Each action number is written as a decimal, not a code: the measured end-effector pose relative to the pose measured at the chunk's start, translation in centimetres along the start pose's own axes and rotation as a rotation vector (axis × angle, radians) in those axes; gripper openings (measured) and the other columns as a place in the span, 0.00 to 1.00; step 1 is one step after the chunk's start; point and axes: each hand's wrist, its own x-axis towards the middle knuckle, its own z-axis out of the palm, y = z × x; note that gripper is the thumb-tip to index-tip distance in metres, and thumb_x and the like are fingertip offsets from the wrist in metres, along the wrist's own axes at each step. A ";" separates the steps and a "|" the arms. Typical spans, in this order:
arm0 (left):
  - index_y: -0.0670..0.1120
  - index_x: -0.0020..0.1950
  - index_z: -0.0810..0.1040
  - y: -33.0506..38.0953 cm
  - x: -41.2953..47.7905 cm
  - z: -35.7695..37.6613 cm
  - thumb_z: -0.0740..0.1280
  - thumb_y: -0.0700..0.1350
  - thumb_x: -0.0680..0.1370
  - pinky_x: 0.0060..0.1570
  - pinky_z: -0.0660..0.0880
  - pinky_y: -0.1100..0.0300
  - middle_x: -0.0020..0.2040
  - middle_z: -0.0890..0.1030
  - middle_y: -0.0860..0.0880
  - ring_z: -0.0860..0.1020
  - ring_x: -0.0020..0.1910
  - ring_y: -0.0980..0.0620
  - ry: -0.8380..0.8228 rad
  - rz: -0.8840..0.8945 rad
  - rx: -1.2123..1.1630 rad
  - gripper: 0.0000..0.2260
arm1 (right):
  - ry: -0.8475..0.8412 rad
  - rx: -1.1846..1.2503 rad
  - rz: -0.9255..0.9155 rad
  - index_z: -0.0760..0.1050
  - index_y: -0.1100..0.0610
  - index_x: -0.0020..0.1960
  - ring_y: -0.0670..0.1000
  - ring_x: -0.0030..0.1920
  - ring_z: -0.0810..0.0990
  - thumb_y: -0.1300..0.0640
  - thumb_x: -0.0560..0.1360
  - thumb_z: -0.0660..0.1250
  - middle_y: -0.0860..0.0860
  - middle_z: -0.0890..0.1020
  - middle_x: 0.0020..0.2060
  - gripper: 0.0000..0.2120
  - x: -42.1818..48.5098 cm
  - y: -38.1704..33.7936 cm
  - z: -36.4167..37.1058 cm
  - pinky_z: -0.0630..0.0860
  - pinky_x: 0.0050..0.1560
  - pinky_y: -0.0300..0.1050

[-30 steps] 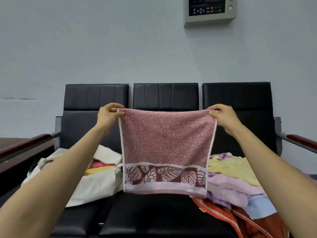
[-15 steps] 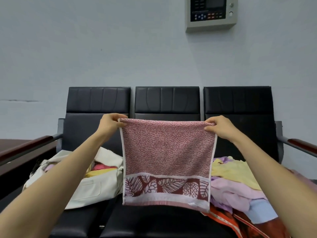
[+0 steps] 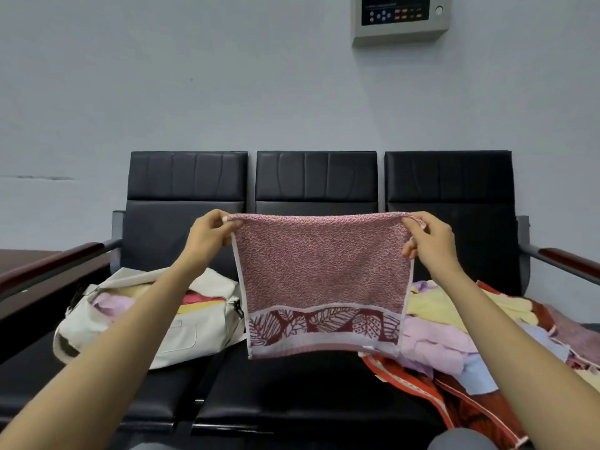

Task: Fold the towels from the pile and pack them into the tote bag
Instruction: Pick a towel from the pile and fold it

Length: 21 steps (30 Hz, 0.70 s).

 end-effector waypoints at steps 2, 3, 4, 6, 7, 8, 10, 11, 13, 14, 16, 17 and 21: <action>0.44 0.46 0.78 0.4 -1.1 -0.7 0.67 0.44 0.78 0.36 0.72 0.62 0.37 0.79 0.49 0.74 0.33 0.56 0.014 -0.039 -0.201 0.04 | 0.003 0.093 -0.054 0.79 0.52 0.48 0.45 0.22 0.75 0.58 0.79 0.65 0.49 0.78 0.24 0.04 -0.9 -0.1 -0.7 0.71 0.24 0.34; 0.44 0.46 0.79 0.5 -1.3 -1.0 0.68 0.44 0.78 0.38 0.73 0.60 0.38 0.80 0.49 0.75 0.36 0.54 0.032 -0.043 -0.253 0.04 | 0.003 0.124 -0.073 0.79 0.51 0.46 0.45 0.21 0.74 0.58 0.78 0.66 0.49 0.77 0.23 0.05 -1.0 -0.3 -0.9 0.70 0.23 0.34; 0.45 0.46 0.81 0.7 -1.3 -1.2 0.69 0.45 0.77 0.40 0.75 0.59 0.38 0.81 0.50 0.76 0.37 0.53 0.051 -0.036 -0.283 0.04 | 0.007 0.140 -0.087 0.79 0.51 0.46 0.45 0.20 0.74 0.58 0.78 0.66 0.48 0.77 0.22 0.05 -1.0 -0.5 -1.2 0.70 0.22 0.34; 0.47 0.45 0.82 1.0 -0.5 -1.4 0.70 0.46 0.76 0.39 0.76 0.59 0.36 0.81 0.52 0.77 0.35 0.55 0.075 -0.024 -0.281 0.03 | 0.034 0.150 -0.104 0.80 0.52 0.46 0.45 0.20 0.74 0.57 0.77 0.67 0.49 0.77 0.21 0.04 -0.3 -1.0 -1.3 0.69 0.21 0.35; 0.47 0.43 0.82 1.2 0.0 -1.3 0.71 0.46 0.75 0.35 0.75 0.61 0.32 0.80 0.54 0.75 0.31 0.57 0.073 -0.024 -0.258 0.03 | 0.049 0.143 -0.105 0.80 0.52 0.46 0.45 0.20 0.74 0.56 0.77 0.67 0.49 0.77 0.22 0.04 0.3 -1.1 -1.2 0.69 0.21 0.35; 0.47 0.41 0.81 1.1 0.6 -1.1 0.71 0.46 0.75 0.30 0.72 0.65 0.28 0.78 0.55 0.72 0.27 0.58 0.063 -0.028 -0.227 0.04 | 0.058 0.119 -0.100 0.80 0.53 0.47 0.46 0.20 0.74 0.55 0.78 0.67 0.50 0.77 0.22 0.04 1.0 -0.9 -1.0 0.69 0.22 0.35; 0.46 0.38 0.79 0.4 1.8 -0.4 0.71 0.45 0.75 0.23 0.67 0.68 0.23 0.74 0.55 0.68 0.21 0.60 0.034 -0.060 -0.158 0.07 | 0.019 0.030 -0.059 0.80 0.53 0.48 0.45 0.21 0.76 0.53 0.78 0.65 0.53 0.78 0.25 0.06 2.3 0.1 -0.1 0.71 0.23 0.35; 0.45 0.37 0.78 -0.3 2.5 0.1 0.71 0.45 0.75 0.22 0.67 0.68 0.23 0.74 0.55 0.69 0.20 0.60 0.016 -0.092 -0.117 0.08 | -0.024 -0.026 -0.018 0.79 0.54 0.48 0.46 0.21 0.77 0.53 0.79 0.65 0.55 0.79 0.26 0.06 2.9 0.9 0.6 0.72 0.24 0.36; 0.43 0.37 0.77 -2.6 3.9 1.3 0.72 0.43 0.75 0.23 0.72 0.67 0.26 0.76 0.51 0.73 0.20 0.60 -0.041 -0.202 -0.060 0.09 | -0.143 -0.122 0.096 0.78 0.57 0.48 0.51 0.25 0.80 0.53 0.79 0.64 0.57 0.80 0.27 0.08 4.1 3.4 2.1 0.77 0.28 0.41; 0.41 0.36 0.75 -4.2 4.5 2.1 0.71 0.41 0.75 0.24 0.75 0.66 0.29 0.77 0.48 0.76 0.22 0.58 -0.079 -0.277 -0.073 0.09 | -0.202 -0.136 0.161 0.78 0.59 0.48 0.53 0.27 0.82 0.54 0.79 0.64 0.58 0.81 0.29 0.09 4.6 4.9 2.9 0.79 0.30 0.44; 0.40 0.36 0.72 -7.8 5.2 3.9 0.69 0.38 0.76 0.27 0.79 0.61 0.32 0.78 0.43 0.80 0.25 0.53 -0.124 -0.409 -0.140 0.10 | -0.279 -0.100 0.269 0.78 0.63 0.49 0.55 0.34 0.84 0.57 0.80 0.63 0.62 0.82 0.38 0.09 5.0 8.2 4.7 0.81 0.34 0.44; 0.40 0.36 0.71 -9.7 5.3 4.9 0.68 0.36 0.77 0.29 0.81 0.59 0.33 0.78 0.42 0.81 0.25 0.52 -0.129 -0.450 -0.159 0.11 | -0.291 -0.076 0.310 0.77 0.64 0.48 0.56 0.38 0.85 0.59 0.80 0.63 0.63 0.82 0.41 0.09 5.0 9.8 5.5 0.82 0.39 0.44; 0.41 0.38 0.69 -16.8 3.9 8.8 0.64 0.33 0.79 0.31 0.79 0.61 0.33 0.79 0.42 0.81 0.25 0.55 -0.124 -0.548 -0.160 0.10 | -0.313 -0.117 0.395 0.74 0.58 0.37 0.47 0.36 0.84 0.61 0.80 0.62 0.59 0.80 0.40 0.12 3.2 15.6 8.4 0.80 0.40 0.37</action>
